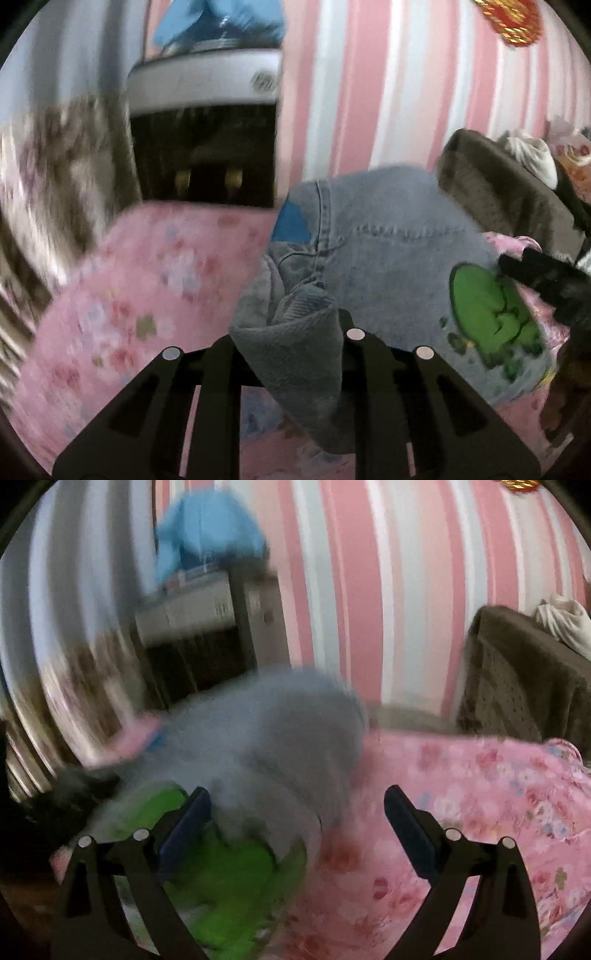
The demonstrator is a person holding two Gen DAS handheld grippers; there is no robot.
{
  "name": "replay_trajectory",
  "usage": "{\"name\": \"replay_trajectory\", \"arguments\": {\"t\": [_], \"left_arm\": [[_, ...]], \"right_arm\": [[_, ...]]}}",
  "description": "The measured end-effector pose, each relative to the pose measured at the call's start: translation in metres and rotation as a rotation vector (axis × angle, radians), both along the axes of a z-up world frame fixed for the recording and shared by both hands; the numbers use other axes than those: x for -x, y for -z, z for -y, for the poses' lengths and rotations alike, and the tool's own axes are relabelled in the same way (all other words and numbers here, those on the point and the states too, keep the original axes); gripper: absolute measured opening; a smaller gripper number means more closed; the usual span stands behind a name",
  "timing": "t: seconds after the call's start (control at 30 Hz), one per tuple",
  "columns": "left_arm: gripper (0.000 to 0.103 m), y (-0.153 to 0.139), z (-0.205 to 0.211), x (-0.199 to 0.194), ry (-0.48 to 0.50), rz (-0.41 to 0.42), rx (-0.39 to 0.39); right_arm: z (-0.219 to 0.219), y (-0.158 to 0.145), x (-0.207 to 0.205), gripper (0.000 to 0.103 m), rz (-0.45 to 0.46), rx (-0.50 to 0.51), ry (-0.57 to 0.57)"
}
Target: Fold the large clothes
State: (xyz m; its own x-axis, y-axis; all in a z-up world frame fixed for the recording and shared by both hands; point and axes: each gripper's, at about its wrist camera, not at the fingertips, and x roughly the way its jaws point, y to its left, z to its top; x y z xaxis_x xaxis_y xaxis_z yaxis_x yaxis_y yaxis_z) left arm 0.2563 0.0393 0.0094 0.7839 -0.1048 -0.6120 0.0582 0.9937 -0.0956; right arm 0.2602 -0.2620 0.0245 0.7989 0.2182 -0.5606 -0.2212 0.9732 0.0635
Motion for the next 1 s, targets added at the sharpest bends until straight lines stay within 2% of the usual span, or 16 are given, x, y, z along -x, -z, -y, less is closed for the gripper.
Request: {"name": "replay_trajectory", "arguments": {"t": [0.07,0.17,0.23,0.33,0.37,0.43,0.47,0.5,0.6,0.67,0.77,0.87,1.0], "left_arm": [[0.016,0.015,-0.004,-0.005,-0.007,-0.023,0.001],[0.017,0.042,-0.01,-0.015,-0.017,-0.082,0.018],[0.017,0.046,-0.013,-0.019,-0.022,-0.094,0.033],[0.019,0.047,-0.008,-0.02,-0.019,-0.106,0.005],[0.023,0.046,-0.009,-0.019,-0.017,-0.11,0.011],[0.041,0.038,-0.019,-0.017,-0.019,-0.127,0.04],[0.068,0.03,-0.024,-0.014,-0.025,-0.116,0.046],[0.087,0.016,-0.03,-0.01,-0.036,-0.085,0.039],[0.093,-0.022,-0.036,-0.004,-0.047,0.007,0.038],[0.1,-0.046,-0.032,-0.01,-0.021,0.043,0.053],[0.1,-0.065,-0.008,-0.034,0.034,0.063,0.023],[0.1,-0.062,0.022,-0.068,0.087,0.059,-0.05],[0.1,-0.033,0.045,-0.109,0.113,0.009,-0.111]], "right_arm": [[-0.008,0.024,-0.007,0.101,-0.05,0.028,0.012],[-0.011,0.047,-0.013,0.1,-0.101,0.035,-0.007],[-0.016,0.048,-0.01,0.1,-0.081,0.071,0.004],[-0.018,0.046,-0.008,0.1,-0.064,0.085,0.011],[-0.015,0.045,-0.007,0.1,-0.061,0.078,0.01],[-0.007,0.034,-0.006,0.1,-0.059,0.044,0.015],[-0.005,0.028,-0.003,0.1,-0.048,0.038,0.019],[0.0,0.017,0.001,0.101,-0.018,0.029,0.025],[0.01,-0.014,0.002,0.101,0.068,-0.002,0.056],[0.012,-0.024,-0.009,0.101,0.083,0.007,0.074],[0.01,-0.03,-0.037,0.101,0.084,0.048,0.107],[0.008,-0.03,-0.064,0.101,0.088,0.063,0.128],[0.008,-0.019,-0.093,0.101,0.093,0.088,0.174]]}}
